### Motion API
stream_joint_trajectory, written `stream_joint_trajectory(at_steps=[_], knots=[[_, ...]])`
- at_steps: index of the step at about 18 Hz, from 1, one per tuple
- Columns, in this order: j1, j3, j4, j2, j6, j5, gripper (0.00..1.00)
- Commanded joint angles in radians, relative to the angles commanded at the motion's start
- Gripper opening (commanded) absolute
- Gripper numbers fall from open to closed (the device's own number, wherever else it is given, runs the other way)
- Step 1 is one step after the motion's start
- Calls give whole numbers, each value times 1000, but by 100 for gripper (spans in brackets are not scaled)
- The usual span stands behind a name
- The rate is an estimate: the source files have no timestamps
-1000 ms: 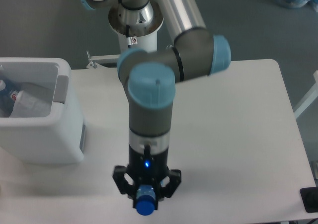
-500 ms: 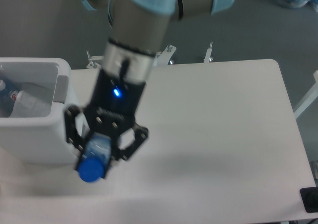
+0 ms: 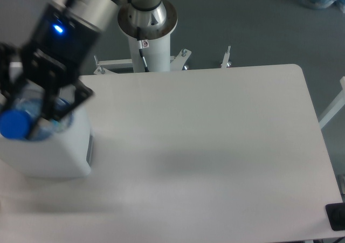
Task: Place the trash in the trash can
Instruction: 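Carry the water bottle into the trash bin and lower it, then open the gripper and raise it out of the bin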
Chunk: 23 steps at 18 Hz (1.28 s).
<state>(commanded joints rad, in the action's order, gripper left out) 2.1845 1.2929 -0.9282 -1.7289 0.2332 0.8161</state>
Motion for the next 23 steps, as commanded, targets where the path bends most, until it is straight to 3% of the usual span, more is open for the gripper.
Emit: stream_joint_trajectory(at_steps=[3, 13, 14, 17, 18, 19, 23], knots=[[-29, 49, 51, 2, 0, 0, 7], [-72, 147, 57, -5, 8, 0, 12], [-72, 163, 60, -1, 27, 2, 17], [-74, 200, 63, 14, 74, 0, 44], [-74, 204, 63, 18, 75, 0, 61], [-72, 209, 63, 20, 75, 2, 96], [-58, 236, 62, 44, 77, 2, 100]])
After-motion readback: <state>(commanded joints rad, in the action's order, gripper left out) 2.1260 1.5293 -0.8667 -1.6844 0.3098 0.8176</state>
